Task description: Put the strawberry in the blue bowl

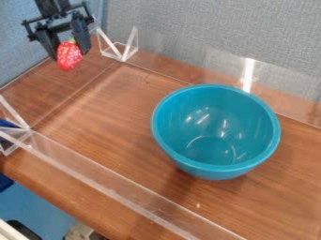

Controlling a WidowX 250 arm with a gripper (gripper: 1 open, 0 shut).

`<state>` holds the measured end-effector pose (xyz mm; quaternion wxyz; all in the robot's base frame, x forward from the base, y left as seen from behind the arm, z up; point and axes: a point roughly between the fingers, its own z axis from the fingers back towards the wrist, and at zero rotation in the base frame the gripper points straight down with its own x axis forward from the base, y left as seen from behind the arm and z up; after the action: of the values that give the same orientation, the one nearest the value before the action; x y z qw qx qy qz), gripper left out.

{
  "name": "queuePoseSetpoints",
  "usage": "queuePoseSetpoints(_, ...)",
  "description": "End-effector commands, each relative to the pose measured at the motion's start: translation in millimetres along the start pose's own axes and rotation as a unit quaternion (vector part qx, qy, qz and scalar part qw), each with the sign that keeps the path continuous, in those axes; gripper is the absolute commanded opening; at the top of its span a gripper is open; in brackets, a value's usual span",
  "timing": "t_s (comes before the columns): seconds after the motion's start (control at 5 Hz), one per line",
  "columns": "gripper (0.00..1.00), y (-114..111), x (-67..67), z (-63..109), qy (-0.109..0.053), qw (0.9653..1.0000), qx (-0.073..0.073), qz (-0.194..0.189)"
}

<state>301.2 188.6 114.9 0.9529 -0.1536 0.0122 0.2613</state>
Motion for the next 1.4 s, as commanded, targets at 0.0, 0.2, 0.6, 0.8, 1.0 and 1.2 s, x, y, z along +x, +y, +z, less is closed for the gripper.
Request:
queuePoseSetpoints(0.0,0.00,-11,8.6,16.4,-0.025,0.9995,0.004,-0.019)
queuePoseSetpoints(0.2,0.00,-12,13.6,12.2,-0.023,0.9995,0.005,-0.022)
queuePoseSetpoints(0.6,0.00,-17,17.9,12.0,-0.017,0.9991,0.000,-0.038)
queuePoseSetpoints(0.8,0.00,-21,18.9,13.0,-0.014,0.9987,-0.004,-0.049)
queuePoseSetpoints(1.0,0.00,-24,20.2,11.2,-0.010,0.9982,-0.005,-0.059)
queuePoseSetpoints(1.2,0.00,-26,22.7,7.8,-0.007,0.9978,-0.006,-0.066)
